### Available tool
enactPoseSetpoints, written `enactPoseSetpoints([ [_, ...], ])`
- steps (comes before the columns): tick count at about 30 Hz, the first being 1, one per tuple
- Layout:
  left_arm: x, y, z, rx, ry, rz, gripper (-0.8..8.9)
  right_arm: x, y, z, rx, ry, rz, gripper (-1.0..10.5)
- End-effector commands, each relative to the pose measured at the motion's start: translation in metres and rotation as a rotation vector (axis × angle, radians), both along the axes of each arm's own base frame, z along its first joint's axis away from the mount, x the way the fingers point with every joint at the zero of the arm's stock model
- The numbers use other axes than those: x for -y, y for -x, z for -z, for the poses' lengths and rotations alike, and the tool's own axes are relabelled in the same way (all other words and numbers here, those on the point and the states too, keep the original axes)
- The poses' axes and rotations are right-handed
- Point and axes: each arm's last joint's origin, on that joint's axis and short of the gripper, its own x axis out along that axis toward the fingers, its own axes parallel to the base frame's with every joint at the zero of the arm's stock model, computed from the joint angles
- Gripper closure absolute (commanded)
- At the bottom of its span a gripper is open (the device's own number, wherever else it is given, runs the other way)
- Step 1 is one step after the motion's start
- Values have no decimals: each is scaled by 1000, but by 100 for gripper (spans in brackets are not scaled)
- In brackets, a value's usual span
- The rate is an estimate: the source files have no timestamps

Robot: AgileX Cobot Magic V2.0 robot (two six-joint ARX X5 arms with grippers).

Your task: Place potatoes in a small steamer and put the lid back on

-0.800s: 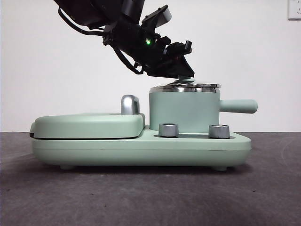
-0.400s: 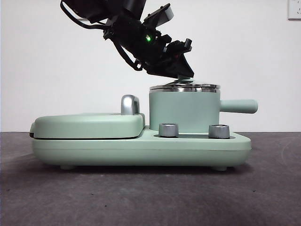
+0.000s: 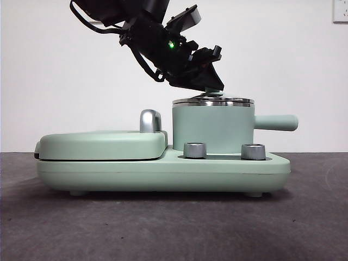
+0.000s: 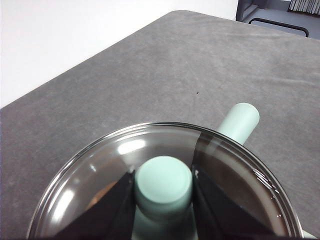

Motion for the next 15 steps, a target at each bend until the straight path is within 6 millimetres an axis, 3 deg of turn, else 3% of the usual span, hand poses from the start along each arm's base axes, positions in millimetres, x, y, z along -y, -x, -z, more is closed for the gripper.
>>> enactPoseSetpoints([
  [1, 7, -3, 1, 22, -1, 14, 720, -1, 0, -1, 0, -10, 3, 620],
  [4, 7, -4, 0, 22, 2, 13, 617, -1, 0, -1, -3, -18, 8, 620],
  [15, 2, 3, -16, -18, 51, -9, 469, -1, 0, -1, -4, -21, 10, 620],
])
